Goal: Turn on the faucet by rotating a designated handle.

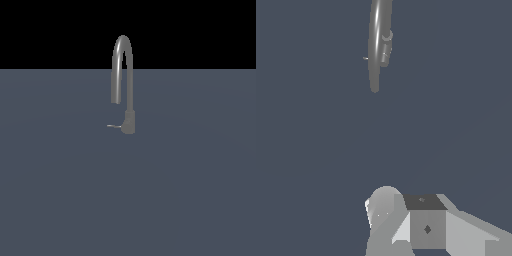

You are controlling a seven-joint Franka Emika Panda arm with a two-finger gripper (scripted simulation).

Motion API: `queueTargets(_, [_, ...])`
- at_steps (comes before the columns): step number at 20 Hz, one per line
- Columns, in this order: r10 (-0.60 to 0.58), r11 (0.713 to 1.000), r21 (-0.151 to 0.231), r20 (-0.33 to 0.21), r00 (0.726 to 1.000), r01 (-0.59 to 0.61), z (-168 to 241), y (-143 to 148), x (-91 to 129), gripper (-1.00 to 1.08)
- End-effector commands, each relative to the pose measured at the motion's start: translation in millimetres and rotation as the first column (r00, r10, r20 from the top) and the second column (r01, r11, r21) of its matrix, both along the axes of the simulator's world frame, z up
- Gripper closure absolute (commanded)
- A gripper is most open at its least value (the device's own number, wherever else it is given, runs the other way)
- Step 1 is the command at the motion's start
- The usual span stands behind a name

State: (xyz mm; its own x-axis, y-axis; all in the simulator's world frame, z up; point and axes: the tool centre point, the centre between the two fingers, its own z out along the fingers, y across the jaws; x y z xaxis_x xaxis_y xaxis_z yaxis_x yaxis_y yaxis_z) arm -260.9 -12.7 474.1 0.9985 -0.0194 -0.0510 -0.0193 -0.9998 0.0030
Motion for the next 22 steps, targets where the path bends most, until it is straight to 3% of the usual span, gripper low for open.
queueTargets(1, [0.000,1.000,0.000,0.000,1.000,0.000,0.0,0.0,0.0,1.08])
queueTargets(7, [0.035,0.999,-0.032,-0.004,0.999,-0.035,-3.8,2.0,6.5,1.08])
queueTargets(14, [0.157,0.977,-0.142,-0.026,0.987,-0.159,-18.3,10.0,29.0,1.08])
queueTargets(18, [0.257,0.936,-0.232,-0.056,0.965,-0.263,-31.7,17.7,47.2,1.08])
queueTargets(22, [0.366,0.864,-0.331,-0.102,0.925,-0.379,-48.7,27.5,67.5,1.08])
